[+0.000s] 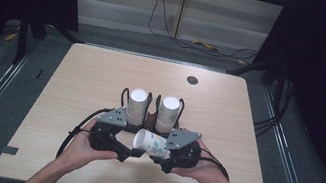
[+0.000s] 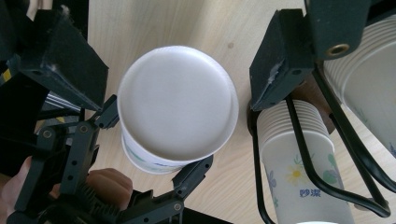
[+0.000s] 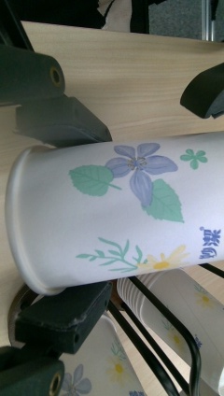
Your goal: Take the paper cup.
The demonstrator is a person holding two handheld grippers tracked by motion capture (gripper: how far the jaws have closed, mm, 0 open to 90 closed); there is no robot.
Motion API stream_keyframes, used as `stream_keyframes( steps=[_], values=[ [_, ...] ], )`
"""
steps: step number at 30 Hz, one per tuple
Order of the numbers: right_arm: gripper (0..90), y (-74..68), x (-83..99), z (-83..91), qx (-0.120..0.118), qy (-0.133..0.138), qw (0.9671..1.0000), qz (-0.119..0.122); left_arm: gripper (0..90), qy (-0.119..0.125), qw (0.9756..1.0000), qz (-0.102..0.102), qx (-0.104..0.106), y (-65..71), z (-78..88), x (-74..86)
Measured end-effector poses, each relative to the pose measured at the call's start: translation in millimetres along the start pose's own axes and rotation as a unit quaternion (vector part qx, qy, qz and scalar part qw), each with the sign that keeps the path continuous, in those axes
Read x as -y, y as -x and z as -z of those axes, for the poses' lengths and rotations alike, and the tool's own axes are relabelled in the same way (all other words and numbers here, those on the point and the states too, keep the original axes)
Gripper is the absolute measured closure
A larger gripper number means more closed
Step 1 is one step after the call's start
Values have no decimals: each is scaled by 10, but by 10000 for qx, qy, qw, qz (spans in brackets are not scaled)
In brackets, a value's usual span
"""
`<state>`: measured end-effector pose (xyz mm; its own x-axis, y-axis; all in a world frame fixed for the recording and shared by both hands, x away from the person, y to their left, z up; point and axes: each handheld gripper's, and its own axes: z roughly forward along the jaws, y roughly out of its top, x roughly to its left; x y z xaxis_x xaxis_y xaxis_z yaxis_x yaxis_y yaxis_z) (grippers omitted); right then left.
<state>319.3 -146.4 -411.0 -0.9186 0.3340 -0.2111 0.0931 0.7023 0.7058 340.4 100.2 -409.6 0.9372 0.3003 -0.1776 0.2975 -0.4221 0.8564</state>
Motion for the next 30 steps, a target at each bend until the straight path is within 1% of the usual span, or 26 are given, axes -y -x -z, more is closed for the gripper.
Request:
stream_keyframes(
  steps=[2,3,4,7,9,10,11,12,13,14,16,20,21,22,25,27,30],
  values=[
    [271,3,-26,6,-35,-60,10000,66,196,21,10000,24,-30,-5,9,-1],
    [271,-2,-50,6,-23,-158,9997,156,204,14,10000,12,-36,-6,12,-1],
    [271,-2,-50,6,-23,-158,9997,156,204,10,10000,-2,-23,-5,11,0],
    [272,0,-90,9,7,-302,9990,335,216,-27,10000,-49,-8,4,-5,5],
    [271,-10,-127,18,19,-428,9975,554,226,-64,9999,-91,22,10,-19,8],
    [272,-17,-145,26,27,-447,9972,596,232,-84,9999,-106,29,16,-23,9],
    [272,-33,-171,33,48,-540,9961,690,243,-111,9998,-144,37,19,-24,9],
    [272,-33,-171,33,48,-540,9961,690,243,-114,9998,-160,52,23,-27,11],
    [272,-41,-182,24,46,-618,9950,782,258,-123,9997,-195,56,32,-28,11],
    [272,-41,-182,24,46,-618,9950,782,258,-129,9996,-226,57,37,-28,11],
    [272,-51,-182,9,9,-662,9947,788,248,-122,9997,-219,69,44,-25,5],
    [272,-49,-185,-9,-16,-653,9945,822,244,-114,9997,-207,59,51,-29,-1],
    [272,-48,-187,-9,-20,-653,9945,823,252,-148,9996,-232,58,46,-30,0],
    [273,-45,-192,-11,-20,-667,9943,827,283,-175,9996,-208,32,47,-36,4],
    [274,-44,-197,-12,-19,-695,9941,828,282,-214,9996,-187,21,42,-43,10],
    [274,-45,-207,-13,-11,-760,9931,889,280,-244,9995,-204,28,38,-49,17],
    [275,-45,-219,-14,-34,-799,9925,925,280,-271,9994,-213,34,37,-57,24]
  ],
)
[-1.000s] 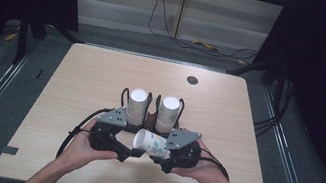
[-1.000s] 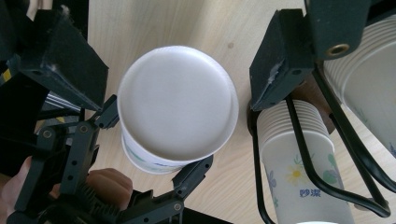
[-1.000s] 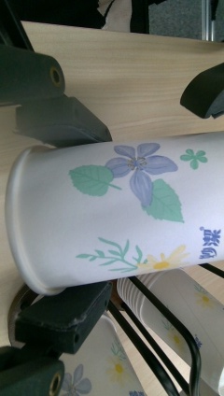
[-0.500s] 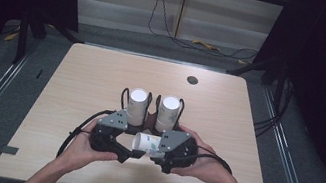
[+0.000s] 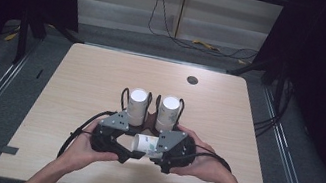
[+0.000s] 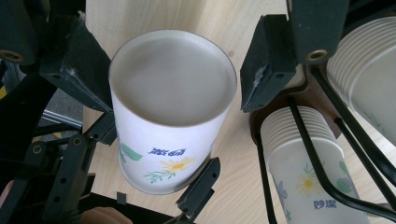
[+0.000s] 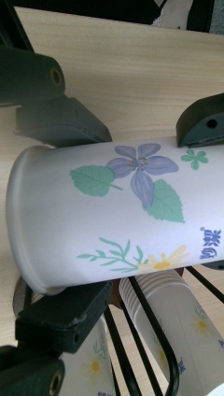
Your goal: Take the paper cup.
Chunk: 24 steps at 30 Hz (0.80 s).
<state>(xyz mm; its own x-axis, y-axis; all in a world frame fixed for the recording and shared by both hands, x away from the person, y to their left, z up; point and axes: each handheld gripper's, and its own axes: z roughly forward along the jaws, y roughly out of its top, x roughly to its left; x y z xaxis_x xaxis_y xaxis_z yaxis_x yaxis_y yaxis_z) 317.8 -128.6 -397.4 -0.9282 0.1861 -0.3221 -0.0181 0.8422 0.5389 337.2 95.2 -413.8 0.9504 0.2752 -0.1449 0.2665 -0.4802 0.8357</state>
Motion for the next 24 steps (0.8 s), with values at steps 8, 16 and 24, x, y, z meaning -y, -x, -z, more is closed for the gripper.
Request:
stream_keyframes(
  steps=[8,16,24],
  values=[
    [278,-6,-15,-23,-34,-132,9998,143,301,-107,9999,-98,74,4,-44,27],
    [282,-21,-38,-26,-68,-373,9987,354,305,-181,9997,-126,140,2,-67,46],
    [285,-28,-68,-52,-155,-551,9970,518,343,-340,9989,-216,222,14,-82,59]
  ],
)
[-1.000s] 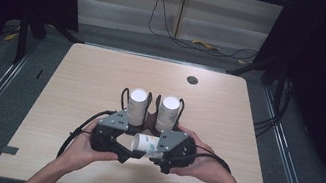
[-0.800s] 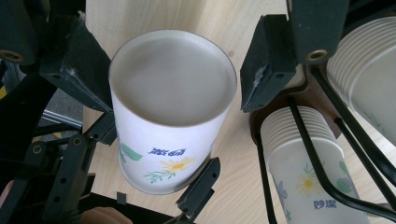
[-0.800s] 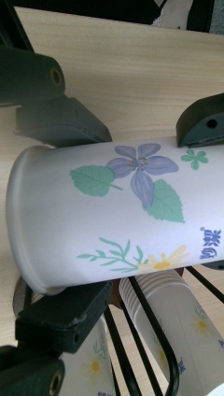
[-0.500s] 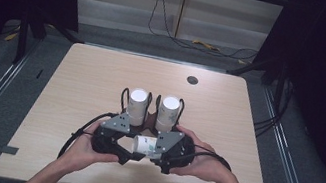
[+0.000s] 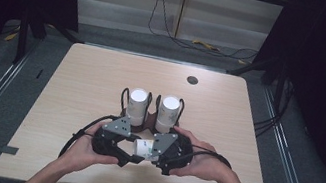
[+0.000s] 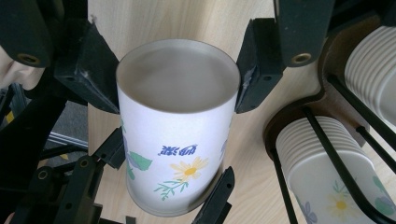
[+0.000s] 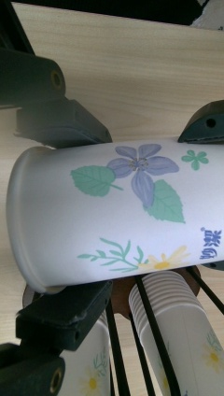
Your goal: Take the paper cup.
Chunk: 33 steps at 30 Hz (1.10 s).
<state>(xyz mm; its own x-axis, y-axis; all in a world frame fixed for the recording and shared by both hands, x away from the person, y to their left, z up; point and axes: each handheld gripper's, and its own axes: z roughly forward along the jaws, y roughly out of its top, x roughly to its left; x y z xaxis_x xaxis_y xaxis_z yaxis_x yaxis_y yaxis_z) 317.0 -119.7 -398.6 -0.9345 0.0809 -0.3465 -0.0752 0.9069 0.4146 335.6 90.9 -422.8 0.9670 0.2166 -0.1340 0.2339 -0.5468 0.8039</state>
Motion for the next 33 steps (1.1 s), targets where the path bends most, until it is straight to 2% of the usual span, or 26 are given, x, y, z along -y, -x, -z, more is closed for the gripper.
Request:
stream_keyframes(
  steps=[2,10,12,14,17,19,27,33],
  values=[
    [286,-3,-3,-5,-39,-25,10000,-10,334,-64,10000,-25,1,-5,-6,3],
    [286,-37,-25,-34,-132,-52,9999,65,278,-165,9998,79,55,-1,-58,8],
    [286,-46,-32,-48,-128,-58,9998,104,289,-189,9998,64,88,-3,-63,9],
    [285,-54,-34,-58,-118,-79,9999,98,341,-203,9997,-6,100,6,-63,8],
    [283,-66,-29,-58,-157,-93,9998,52,349,-252,9996,-46,107,19,-59,6],
    [269,-65,-19,-61,-124,-40,9999,107,355,-208,9997,-18,124,16,-63,6],
    [212,-55,55,-47,-126,202,9996,-160,360,-117,9998,31,151,7,-52,-2],
    [167,-26,124,-13,-106,463,9979,-445,361,-38,9998,61,180,3,-23,-7]
  ],
)
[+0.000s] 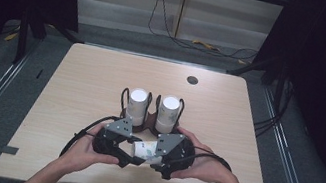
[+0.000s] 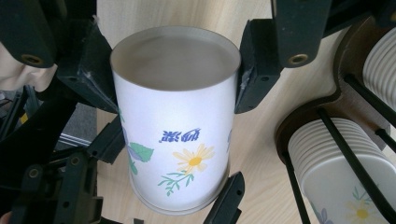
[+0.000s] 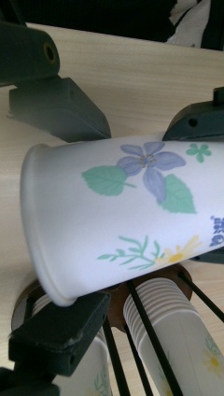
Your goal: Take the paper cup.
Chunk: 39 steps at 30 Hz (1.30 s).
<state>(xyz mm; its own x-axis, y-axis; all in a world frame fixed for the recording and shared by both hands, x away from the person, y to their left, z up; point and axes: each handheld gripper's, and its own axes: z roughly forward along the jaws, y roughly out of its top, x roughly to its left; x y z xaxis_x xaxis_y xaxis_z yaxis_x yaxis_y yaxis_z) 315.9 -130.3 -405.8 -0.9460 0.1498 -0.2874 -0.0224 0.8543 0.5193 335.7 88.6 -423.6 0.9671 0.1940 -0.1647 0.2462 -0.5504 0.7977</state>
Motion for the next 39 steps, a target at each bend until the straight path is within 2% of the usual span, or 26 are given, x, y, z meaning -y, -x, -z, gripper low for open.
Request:
stream_keyframes(
  steps=[9,12,15,24,25,26,27,30,31,32,35,39],
  values=[
    [151,14,153,41,5,443,9979,-471,361,138,9999,81,16,-2,21,-8],
    [150,27,194,75,24,674,9956,-644,361,231,9997,125,5,-8,44,-11],
    [144,26,238,92,88,889,9930,-773,360,382,9989,257,70,-13,58,-9],
    [139,7,402,116,1,1435,9816,-1257,360,593,9976,308,165,-7,79,-13],
    [140,2,420,123,-40,1535,9797,-1291,360,624,9973,325,186,-9,79,-13],
    [139,-6,446,132,-43,1711,9753,-1397,360,676,9968,349,224,-11,77,-13],
    [139,-6,446,132,-43,1711,9753,-1397,360,678,9968,360,230,-11,77,-15],
    [138,-2,473,152,-65,1805,9724,-1474,360,751,9963,361,232,-18,84,-16],
    [138,3,484,163,-81,1869,9704,-1525,360,766,9961,370,225,-21,87,-14],
    [139,9,494,173,-119,1952,9681,-1565,359,806,9956,407,250,-25,87,-9],
    [138,18,519,190,-137,2028,9648,-1667,359,940,9939,462,347,-37,100,3],
    [137,36,551,213,-200,2258,9567,-1827,359,1165,9911,491,407,-48,126,6]
  ],
)
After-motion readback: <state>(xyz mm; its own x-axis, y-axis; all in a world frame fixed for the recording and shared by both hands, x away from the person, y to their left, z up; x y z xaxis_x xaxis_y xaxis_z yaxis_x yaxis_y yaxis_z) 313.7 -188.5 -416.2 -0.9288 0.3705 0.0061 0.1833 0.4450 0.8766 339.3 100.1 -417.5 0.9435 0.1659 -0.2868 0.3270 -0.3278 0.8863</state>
